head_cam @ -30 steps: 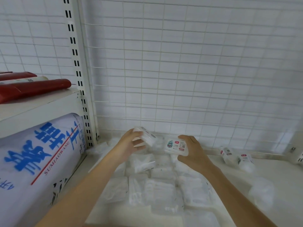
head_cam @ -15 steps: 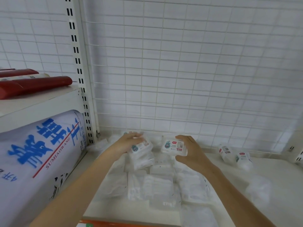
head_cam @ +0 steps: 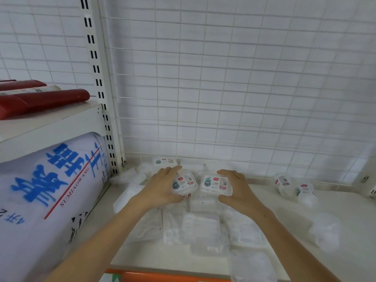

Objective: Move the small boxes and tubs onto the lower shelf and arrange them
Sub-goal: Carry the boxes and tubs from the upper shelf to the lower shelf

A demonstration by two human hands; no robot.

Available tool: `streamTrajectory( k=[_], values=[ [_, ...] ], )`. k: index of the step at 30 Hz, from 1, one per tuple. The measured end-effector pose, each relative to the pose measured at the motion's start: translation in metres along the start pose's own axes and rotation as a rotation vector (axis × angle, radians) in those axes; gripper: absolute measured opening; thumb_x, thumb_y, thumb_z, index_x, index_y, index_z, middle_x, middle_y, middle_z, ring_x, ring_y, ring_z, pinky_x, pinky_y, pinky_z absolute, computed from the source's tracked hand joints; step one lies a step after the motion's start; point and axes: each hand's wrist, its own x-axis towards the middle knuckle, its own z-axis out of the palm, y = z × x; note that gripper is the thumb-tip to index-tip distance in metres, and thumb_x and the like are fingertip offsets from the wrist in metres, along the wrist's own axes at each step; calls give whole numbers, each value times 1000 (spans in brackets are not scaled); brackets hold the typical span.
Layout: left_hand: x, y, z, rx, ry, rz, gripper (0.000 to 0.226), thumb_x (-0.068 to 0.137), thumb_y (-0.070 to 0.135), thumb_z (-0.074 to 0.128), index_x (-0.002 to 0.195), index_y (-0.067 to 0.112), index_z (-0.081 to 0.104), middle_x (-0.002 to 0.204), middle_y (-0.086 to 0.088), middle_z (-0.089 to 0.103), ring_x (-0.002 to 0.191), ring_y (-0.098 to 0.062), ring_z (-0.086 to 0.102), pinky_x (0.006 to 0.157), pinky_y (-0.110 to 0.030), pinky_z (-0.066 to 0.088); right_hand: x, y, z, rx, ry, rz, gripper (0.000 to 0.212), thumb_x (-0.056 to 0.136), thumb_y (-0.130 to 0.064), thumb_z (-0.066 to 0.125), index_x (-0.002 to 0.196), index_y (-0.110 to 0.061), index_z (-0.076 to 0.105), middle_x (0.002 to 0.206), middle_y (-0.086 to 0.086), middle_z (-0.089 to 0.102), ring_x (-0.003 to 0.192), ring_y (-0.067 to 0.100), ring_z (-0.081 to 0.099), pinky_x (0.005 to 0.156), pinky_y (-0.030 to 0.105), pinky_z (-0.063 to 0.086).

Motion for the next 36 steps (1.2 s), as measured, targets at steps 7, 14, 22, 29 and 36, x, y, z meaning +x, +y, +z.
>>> streamTrajectory(
  k=[7,14,22,29,36],
  values=[
    [15,-11,-5,-28,28,41,76,72,29,75,136,19,37,119,3,30,114,-12,29,95,-16,24,-17,11,-21,-167,17,4,67,72,-11,70,130,-19,37,116,-11,35,111,10,36,80,14,35],
    [27,45,8,-151,116,319,70,71,17,78,130,16,42,119,4,34,117,-13,35,104,-24,32,-80,31,-84,-214,226,65,66,72,-13,70,130,-22,40,118,-10,40,107,10,41,84,19,37],
    [16,187,70,-274,76,590,67,70,27,78,124,35,38,113,6,34,112,-8,35,98,-9,28,-247,88,-169,-291,547,267,67,63,-8,77,124,-14,51,111,-7,42,104,13,33,86,28,30],
    [-12,299,176,-364,-32,700,69,71,20,79,131,18,44,116,6,33,111,2,31,95,2,19,-402,133,-203,-306,617,474,64,65,-14,75,124,-12,51,119,7,45,104,17,39,82,29,35],
    [-35,400,261,-463,-150,696,80,55,53,62,122,11,52,108,11,36,104,0,38,90,2,27,-525,168,-225,-272,720,629,68,57,-7,77,117,-24,50,114,1,40,106,20,46,79,-5,32]
  ],
)
